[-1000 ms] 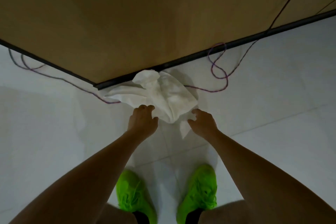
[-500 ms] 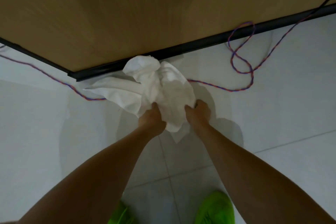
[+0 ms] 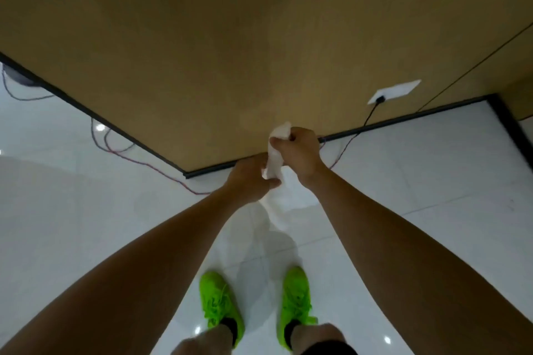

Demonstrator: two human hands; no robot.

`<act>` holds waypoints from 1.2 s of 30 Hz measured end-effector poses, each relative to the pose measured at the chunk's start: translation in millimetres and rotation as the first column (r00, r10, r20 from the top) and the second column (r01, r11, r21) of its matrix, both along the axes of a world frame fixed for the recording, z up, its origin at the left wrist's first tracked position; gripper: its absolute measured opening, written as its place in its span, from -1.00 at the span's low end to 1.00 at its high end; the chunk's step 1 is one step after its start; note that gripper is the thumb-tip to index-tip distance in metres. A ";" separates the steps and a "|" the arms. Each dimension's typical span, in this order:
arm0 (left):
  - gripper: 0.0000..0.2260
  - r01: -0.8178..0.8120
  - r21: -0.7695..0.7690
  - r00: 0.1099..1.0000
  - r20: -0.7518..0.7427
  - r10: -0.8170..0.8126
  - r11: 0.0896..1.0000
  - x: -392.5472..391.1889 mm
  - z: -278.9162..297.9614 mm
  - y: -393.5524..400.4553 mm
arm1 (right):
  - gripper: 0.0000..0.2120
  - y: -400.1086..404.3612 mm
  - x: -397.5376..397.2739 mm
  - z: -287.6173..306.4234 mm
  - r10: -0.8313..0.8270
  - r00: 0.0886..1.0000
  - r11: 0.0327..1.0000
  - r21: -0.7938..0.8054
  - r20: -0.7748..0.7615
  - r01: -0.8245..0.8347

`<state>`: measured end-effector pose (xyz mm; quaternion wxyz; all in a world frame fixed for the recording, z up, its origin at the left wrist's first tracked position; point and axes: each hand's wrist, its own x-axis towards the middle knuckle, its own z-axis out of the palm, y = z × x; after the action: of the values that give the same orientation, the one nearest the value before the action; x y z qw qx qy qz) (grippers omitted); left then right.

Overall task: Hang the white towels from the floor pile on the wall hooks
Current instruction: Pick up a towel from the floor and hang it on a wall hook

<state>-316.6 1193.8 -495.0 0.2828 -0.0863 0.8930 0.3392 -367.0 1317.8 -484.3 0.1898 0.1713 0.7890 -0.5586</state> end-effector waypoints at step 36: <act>-0.81 -0.400 -0.064 0.207 -0.978 0.022 0.914 6.0 624.8 -101.5 | -0.73 -26.8 15.2 625.3 0.194 0.555 0.925 -0.037 -0.809 -0.378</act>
<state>-310.6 1092.3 129.8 -0.3936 -0.0246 0.8939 0.2134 -351.8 1291.0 141.0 -0.0743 -0.2459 0.7447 -0.6160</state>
